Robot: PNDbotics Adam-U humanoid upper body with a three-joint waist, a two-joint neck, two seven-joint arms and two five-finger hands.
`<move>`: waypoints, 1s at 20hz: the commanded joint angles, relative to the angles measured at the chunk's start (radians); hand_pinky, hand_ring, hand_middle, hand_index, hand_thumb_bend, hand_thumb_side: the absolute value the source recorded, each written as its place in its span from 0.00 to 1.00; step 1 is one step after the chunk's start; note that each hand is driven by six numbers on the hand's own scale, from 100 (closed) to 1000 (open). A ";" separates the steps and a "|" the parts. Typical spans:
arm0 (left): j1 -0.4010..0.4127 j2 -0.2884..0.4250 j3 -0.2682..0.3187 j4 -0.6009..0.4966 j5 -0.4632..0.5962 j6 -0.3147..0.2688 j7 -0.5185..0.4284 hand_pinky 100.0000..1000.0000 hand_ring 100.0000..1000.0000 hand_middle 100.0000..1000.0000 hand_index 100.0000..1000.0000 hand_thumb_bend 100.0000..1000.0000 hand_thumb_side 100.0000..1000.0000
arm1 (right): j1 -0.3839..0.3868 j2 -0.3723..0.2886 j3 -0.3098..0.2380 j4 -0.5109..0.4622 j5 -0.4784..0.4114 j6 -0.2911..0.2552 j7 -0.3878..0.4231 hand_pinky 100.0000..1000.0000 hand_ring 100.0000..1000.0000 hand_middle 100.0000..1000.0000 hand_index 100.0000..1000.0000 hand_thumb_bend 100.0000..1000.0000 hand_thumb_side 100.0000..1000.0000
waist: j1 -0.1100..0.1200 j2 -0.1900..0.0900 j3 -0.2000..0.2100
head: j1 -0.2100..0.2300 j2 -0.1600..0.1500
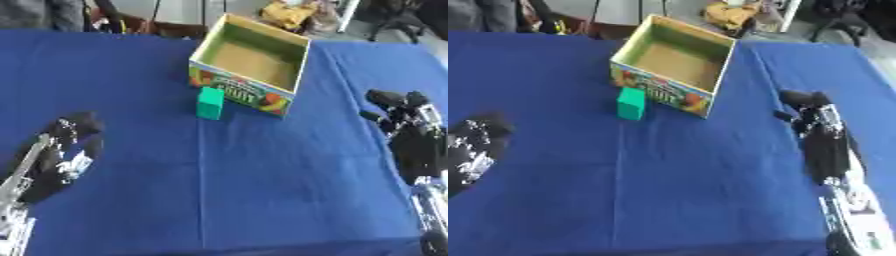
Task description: Pick up objects on the table and place them in the box.
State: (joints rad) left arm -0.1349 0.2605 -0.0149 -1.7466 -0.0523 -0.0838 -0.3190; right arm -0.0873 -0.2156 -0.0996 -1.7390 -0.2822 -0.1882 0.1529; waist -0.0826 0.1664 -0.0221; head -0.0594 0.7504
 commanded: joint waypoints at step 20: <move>-0.243 0.210 -0.099 0.055 -0.212 -0.017 -0.049 0.86 0.75 0.64 0.87 0.66 0.44 | -0.001 -0.018 -0.002 -0.014 0.009 0.003 0.005 0.80 0.91 0.76 0.72 0.00 0.86 | 0.009 -0.020 -0.013 | 0.004 -0.002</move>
State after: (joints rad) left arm -0.3582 0.4296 -0.0986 -1.6915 -0.2369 -0.0947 -0.3545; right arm -0.0861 -0.2156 -0.0982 -1.7389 -0.2779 -0.1848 0.1561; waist -0.0788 0.1603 -0.0346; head -0.0570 0.7504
